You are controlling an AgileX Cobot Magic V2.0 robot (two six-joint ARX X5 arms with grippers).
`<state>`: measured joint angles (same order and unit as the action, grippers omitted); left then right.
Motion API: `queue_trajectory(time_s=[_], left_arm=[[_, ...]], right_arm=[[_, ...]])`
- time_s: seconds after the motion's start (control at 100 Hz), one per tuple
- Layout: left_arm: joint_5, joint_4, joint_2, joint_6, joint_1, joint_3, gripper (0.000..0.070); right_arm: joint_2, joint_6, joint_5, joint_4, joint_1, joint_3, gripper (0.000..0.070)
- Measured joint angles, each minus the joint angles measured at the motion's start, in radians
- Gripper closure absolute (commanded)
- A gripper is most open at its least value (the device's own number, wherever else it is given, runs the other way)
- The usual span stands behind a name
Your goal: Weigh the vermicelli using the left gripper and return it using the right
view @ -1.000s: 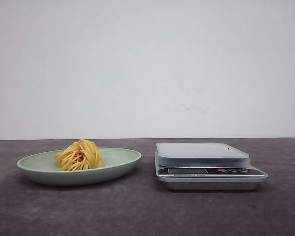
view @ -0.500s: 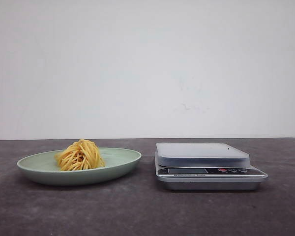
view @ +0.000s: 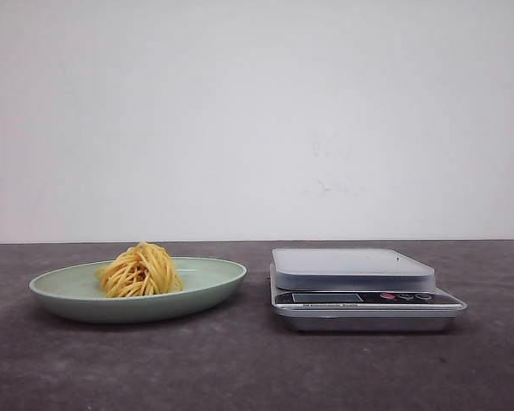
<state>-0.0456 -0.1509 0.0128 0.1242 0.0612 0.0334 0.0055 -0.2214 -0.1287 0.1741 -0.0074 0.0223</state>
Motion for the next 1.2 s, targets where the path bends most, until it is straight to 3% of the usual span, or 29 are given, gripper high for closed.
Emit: queue_trajectory(time_s=[0.29, 0.49, 0.53, 0.58, 0.65, 0.69, 0.74, 0.92, 1.06, 1.2], left_arm=[[0.004, -0.031, 0.05, 0.177, 0.007, 0.242, 0.0688], [0.008, -0.156, 0.205, 0.146, 0.007, 0.475, 0.0688], [0.011, -0.178, 0.239, 0.126, 0.007, 0.521, 0.0658], [0.021, -0.194, 0.279, 0.11, 0.007, 0.577, 0.054], [0.046, -0.209, 0.328, 0.099, 0.006, 0.65, 0.0297], [0.063, -0.222, 0.353, 0.096, 0.007, 0.687, 0.0212], [0.085, -0.237, 0.379, 0.092, 0.007, 0.721, 0.022], [0.167, -0.275, 0.418, 0.085, 0.007, 0.745, 0.0224], [0.184, -0.28, 0.419, 0.086, 0.008, 0.745, 0.0224], [0.256, -0.278, 0.463, 0.114, 0.027, 0.746, 0.0225]], right_arm=[[0.021, -0.078, -0.002, 0.062, 0.0, 0.261, 0.0696], [0.101, -0.086, -0.015, 0.212, 0.0, 0.449, 0.0694], [0.113, -0.079, -0.027, 0.218, 0.0, 0.485, 0.0688], [0.124, -0.069, -0.03, 0.219, 0.0, 0.529, 0.0607], [0.139, -0.046, -0.03, 0.219, 0.0, 0.584, 0.0361], [0.148, -0.038, -0.032, 0.219, 0.0, 0.607, 0.0243], [0.162, -0.034, -0.036, 0.228, 0.0, 0.629, 0.0187], [0.197, -0.008, -0.081, 0.294, 0.0, 0.652, 0.0135], [0.208, 0.009, -0.088, 0.324, 0.0, 0.69, 0.013], [0.254, 0.016, -0.129, 0.339, 0.0, 0.752, 0.013]])
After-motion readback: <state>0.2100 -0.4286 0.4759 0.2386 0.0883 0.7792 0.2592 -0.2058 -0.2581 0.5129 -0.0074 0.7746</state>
